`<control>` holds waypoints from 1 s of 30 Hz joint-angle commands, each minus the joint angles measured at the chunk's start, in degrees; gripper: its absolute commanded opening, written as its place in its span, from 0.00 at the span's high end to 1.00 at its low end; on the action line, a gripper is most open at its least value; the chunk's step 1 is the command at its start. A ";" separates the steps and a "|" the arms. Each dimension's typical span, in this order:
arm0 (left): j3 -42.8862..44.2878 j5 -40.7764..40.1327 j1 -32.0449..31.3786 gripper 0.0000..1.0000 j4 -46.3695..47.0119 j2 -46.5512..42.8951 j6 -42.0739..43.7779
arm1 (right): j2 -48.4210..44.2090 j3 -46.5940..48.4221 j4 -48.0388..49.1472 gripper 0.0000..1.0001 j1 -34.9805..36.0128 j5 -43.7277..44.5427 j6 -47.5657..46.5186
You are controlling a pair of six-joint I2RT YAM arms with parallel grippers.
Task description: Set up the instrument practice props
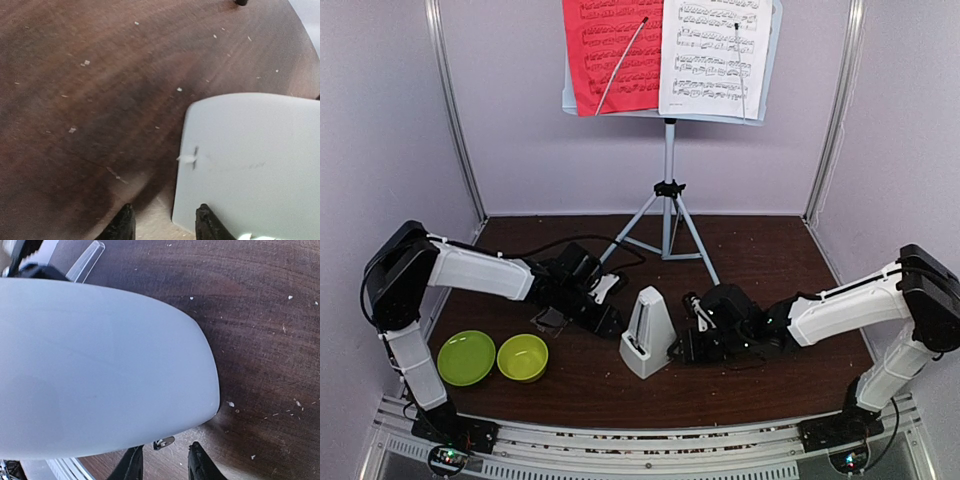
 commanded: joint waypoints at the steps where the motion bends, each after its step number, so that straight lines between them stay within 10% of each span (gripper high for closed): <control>1: -3.76 2.36 -2.21 0.56 7.00 0.12 -3.19 | 0.01 0.44 5.10 0.68 -1.65 0.26 1.98; 18: -1.01 2.54 -3.43 0.58 16.94 2.30 -11.71 | 2.84 7.85 -0.87 0.64 -9.10 -3.55 -7.35; 30: 3.81 0.66 -2.98 0.59 11.06 4.10 -7.51 | -13.87 -1.08 -1.21 0.28 -8.10 1.27 -13.91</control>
